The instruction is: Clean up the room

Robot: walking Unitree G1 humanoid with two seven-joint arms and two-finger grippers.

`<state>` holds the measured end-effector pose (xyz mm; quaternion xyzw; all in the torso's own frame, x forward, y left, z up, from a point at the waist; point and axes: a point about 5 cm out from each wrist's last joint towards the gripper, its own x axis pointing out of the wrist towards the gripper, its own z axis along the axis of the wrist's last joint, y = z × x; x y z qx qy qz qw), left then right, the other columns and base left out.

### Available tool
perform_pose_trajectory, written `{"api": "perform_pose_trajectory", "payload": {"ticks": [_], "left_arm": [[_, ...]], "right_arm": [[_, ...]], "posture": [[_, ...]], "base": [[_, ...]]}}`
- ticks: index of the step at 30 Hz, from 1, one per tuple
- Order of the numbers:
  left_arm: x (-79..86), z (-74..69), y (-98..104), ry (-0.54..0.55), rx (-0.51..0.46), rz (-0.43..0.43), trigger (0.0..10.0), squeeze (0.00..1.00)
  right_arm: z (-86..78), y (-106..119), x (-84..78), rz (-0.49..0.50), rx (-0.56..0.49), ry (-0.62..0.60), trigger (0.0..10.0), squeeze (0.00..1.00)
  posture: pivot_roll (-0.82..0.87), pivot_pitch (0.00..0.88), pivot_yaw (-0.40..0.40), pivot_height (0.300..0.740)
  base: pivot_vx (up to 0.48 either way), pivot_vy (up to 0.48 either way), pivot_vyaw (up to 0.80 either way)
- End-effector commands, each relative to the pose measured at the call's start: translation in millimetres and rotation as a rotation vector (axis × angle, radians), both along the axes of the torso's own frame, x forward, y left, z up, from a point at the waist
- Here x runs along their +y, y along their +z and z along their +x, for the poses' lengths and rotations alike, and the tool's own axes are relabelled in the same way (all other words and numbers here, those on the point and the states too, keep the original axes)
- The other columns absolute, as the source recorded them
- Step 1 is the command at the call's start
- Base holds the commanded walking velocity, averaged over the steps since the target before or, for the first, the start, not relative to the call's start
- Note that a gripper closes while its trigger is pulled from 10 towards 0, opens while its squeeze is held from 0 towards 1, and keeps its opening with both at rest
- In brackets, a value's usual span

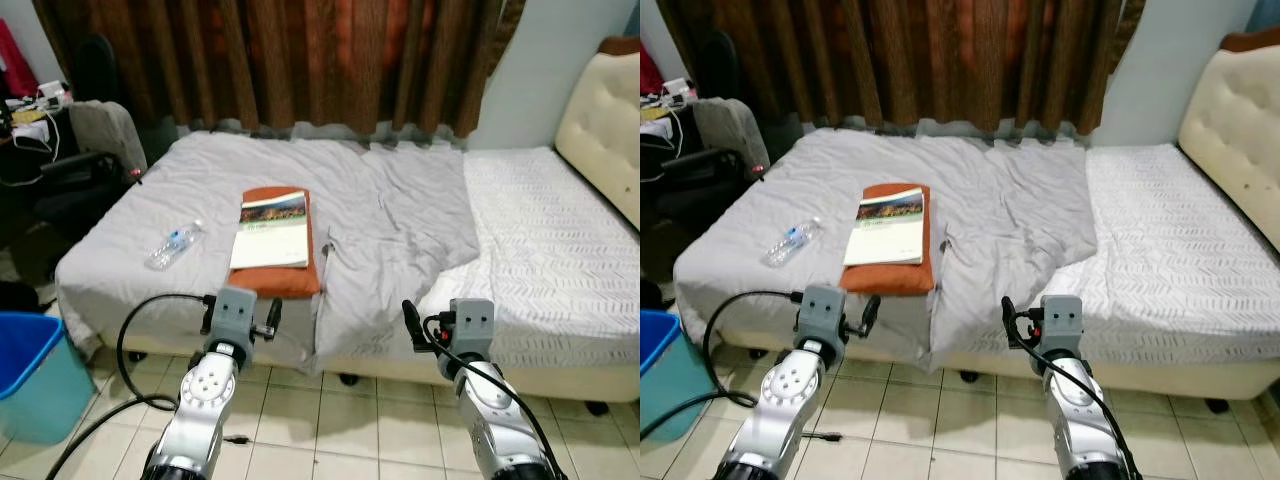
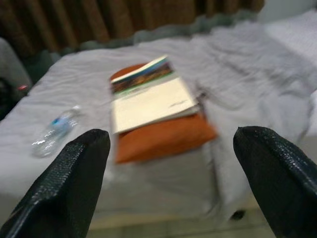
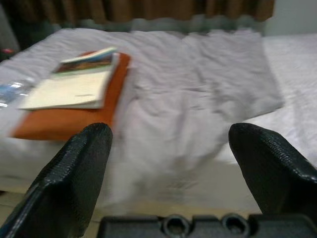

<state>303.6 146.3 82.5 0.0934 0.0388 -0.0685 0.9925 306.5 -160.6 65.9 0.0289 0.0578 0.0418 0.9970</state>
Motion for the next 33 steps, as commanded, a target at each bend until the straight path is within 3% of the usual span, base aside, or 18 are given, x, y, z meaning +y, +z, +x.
{"api": "perform_pose_trajectory", "payload": {"ticks": [1,8,9,12,14,16,20,24,33], "left_arm": [[0.9,1.2,1.0,0.005,-0.004,0.0,10.0,0.0],[7.4,-7.4,3.3,0.025,-0.026,-0.02,10.0,0.0],[15.8,-21.9,8.8,0.035,-0.058,-0.062,10.0,0.0],[25.8,-48.0,8.1,0.033,-0.056,-0.094,10.0,0.0],[26.9,-51.7,6.4,0.031,-0.046,-0.099,10.0,0.0],[29.9,-54.0,-1.3,0.045,-0.009,-0.047,10.0,0.0],[23.8,-29.8,1.6,0.064,0.003,-0.076,10.0,0.0],[16.1,-21.5,8.9,0.025,-0.002,-0.055,10.0,0.0],[6.9,-13.6,8.2,0.001,0.008,-0.068,10.0,0.0]], "right_arm": [[2.2,3.3,-0.8,-0.007,-0.014,0.003,10.0,0.0],[-3.0,8.5,-5.7,0.024,-0.053,0.006,10.0,0.0],[-15.0,9.4,-13.6,0.014,-0.069,0.003,10.0,0.0],[-39.8,-0.6,-27.0,-0.01,-0.039,-0.012,10.0,0.0],[-43.9,-3.0,-28.8,-0.013,-0.03,-0.013,10.0,0.0],[-48.3,-9.5,-32.3,-0.017,-0.001,-0.02,10.0,0.0],[-30.2,-8.6,-24.5,-0.002,0.0,-0.01,10.0,0.0],[-17.6,2.6,-14.4,0.026,-0.028,0.0,10.0,0.0],[-7.5,5.2,-1.1,0.024,-0.036,0.041,10.0,0.0]], "posture": [[0.0,0.0,0.011,0.74],[0.01,0.0,0.004,0.74],[0.02,0.0,-0.003,0.74],[0.03,0.0,-0.008,0.74],[0.03,0.0,-0.008,0.74],[0.04,0.0,-0.009,0.74],[0.03,0.0,-0.003,0.74],[0.02,0.0,0.001,0.74],[0.03,0.0,0.0,0.74]], "base": [[0.0,0.48,0.0],[0.0,0.48,0.0],[0.0,0.48,0.0],[0.0,0.48,0.0],[0.0,0.48,0.0],[0.0,0.0,0.0],[0.131,0.202,0.0],[0.305,0.368,0.0],[0.315,0.362,-0.25]]}}
